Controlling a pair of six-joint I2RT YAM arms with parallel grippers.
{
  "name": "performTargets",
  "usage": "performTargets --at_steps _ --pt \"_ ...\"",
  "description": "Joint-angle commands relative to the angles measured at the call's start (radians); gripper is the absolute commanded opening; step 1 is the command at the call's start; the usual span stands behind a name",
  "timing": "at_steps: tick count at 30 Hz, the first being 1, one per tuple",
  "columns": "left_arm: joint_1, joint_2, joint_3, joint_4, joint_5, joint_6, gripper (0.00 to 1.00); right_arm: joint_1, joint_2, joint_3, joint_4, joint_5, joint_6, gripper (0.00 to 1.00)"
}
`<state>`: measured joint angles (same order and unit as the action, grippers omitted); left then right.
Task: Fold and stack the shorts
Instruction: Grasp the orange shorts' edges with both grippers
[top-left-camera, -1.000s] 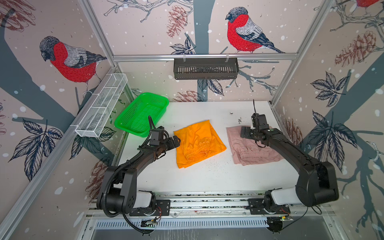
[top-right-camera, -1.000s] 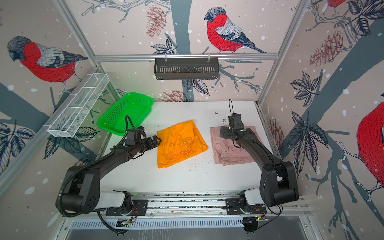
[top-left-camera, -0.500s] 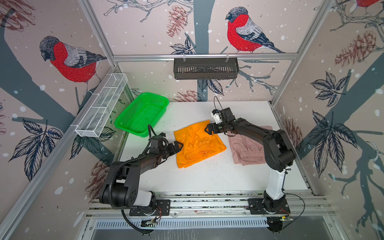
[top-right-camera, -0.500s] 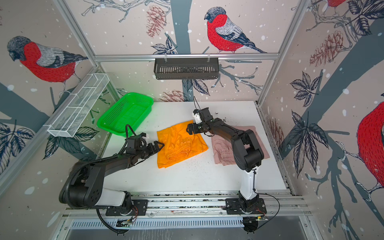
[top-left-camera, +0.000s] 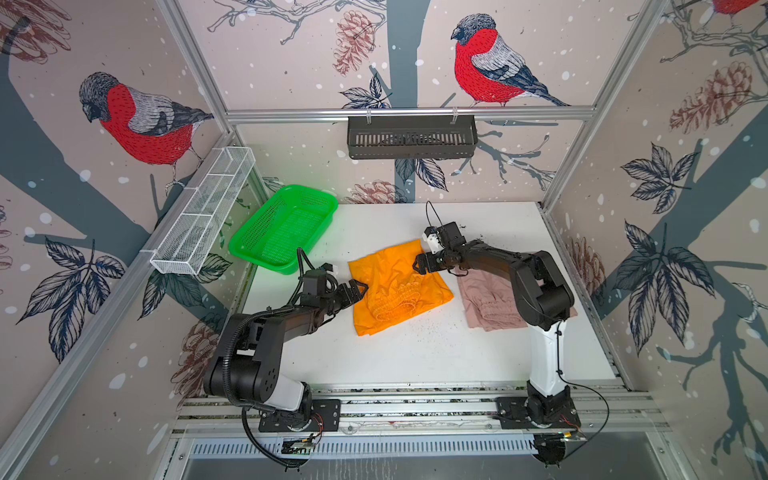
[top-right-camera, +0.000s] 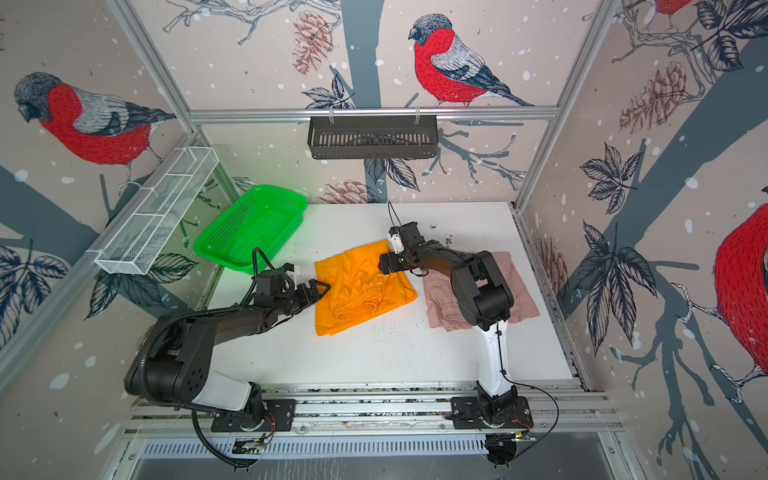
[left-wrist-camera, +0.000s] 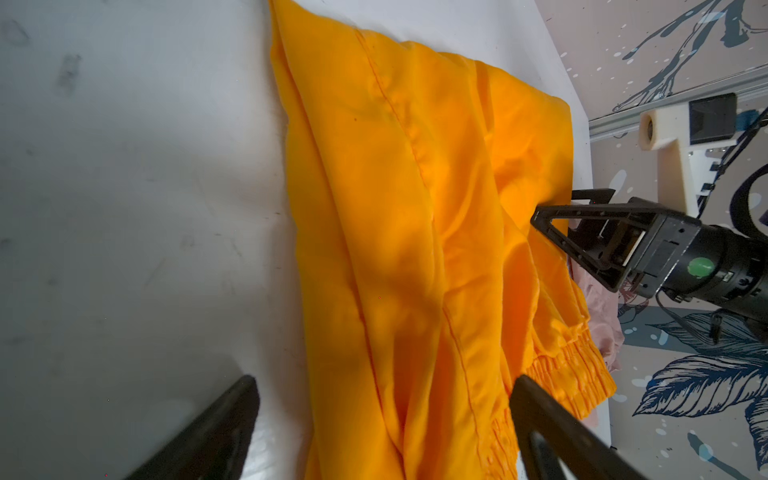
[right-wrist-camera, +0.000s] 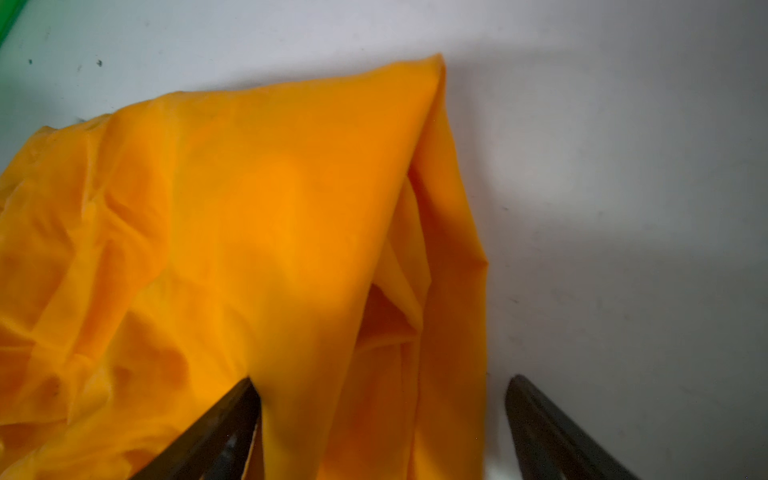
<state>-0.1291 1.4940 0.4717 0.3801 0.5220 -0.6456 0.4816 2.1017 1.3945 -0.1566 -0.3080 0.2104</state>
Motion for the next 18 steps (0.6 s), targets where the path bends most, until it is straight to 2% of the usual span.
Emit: performTargets --at_steps 1,5,9,13,15,17,18 --pt "-0.007 0.012 -0.005 -0.015 0.021 0.013 0.92 0.011 0.012 -0.030 -0.034 -0.093 0.046 0.90" --pt "-0.024 0.030 -0.002 -0.008 0.030 0.016 0.86 0.015 -0.023 -0.100 0.023 -0.139 0.099 0.84" --pt "-0.040 0.056 0.006 0.001 0.047 0.015 0.70 0.021 -0.052 -0.149 0.067 -0.175 0.142 0.72" --pt "-0.052 0.064 0.017 -0.007 0.053 0.017 0.53 0.035 -0.071 -0.177 0.105 -0.198 0.176 0.52" --pt "-0.053 0.051 0.021 -0.020 0.050 0.021 0.47 0.037 -0.078 -0.188 0.126 -0.211 0.199 0.38" --pt "-0.057 0.035 0.029 -0.043 0.043 0.027 0.34 0.038 -0.078 -0.183 0.131 -0.221 0.215 0.24" --pt "-0.060 0.028 0.033 -0.053 0.041 0.030 0.27 0.041 -0.080 -0.178 0.125 -0.221 0.219 0.20"
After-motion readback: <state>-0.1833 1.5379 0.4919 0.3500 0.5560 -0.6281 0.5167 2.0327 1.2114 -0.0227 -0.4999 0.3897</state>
